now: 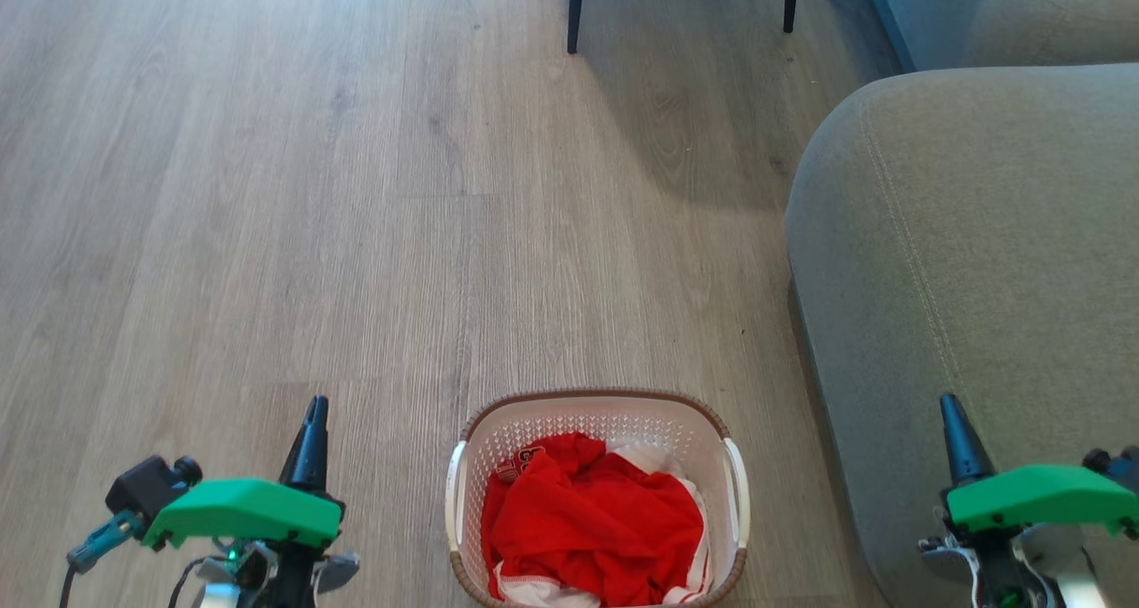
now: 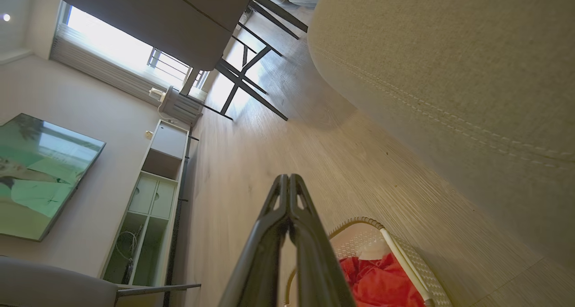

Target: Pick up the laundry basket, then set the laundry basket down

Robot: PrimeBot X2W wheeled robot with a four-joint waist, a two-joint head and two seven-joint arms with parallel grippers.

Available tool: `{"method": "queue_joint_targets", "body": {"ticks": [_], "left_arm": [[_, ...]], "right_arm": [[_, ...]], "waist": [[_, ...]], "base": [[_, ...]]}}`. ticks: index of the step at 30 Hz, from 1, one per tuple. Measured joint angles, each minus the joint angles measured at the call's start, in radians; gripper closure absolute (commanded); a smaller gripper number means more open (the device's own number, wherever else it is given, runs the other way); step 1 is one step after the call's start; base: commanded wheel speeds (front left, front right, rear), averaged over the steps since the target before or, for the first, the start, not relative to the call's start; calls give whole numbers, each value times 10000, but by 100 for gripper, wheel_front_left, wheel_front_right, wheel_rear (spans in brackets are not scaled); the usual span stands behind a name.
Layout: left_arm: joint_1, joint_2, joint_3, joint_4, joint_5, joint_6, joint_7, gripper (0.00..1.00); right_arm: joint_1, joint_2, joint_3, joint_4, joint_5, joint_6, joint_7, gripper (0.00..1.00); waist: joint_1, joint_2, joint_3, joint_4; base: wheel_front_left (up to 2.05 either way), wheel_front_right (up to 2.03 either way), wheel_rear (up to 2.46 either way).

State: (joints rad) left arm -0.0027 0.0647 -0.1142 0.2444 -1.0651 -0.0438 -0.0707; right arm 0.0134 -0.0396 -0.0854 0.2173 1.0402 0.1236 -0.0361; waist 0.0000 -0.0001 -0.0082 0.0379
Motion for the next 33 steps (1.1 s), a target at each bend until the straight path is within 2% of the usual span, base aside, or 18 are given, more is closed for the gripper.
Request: {"method": "queue_joint_targets", "body": {"ticks": [33], "left_arm": [[-251, 0, 974, 184, -3808, -527, 974, 100]], "right_arm": [[-513, 0, -276, 385, 3747, 0, 892, 100]], "waist": [[0, 0, 77, -256]], "base": [[0, 0, 0]]}}
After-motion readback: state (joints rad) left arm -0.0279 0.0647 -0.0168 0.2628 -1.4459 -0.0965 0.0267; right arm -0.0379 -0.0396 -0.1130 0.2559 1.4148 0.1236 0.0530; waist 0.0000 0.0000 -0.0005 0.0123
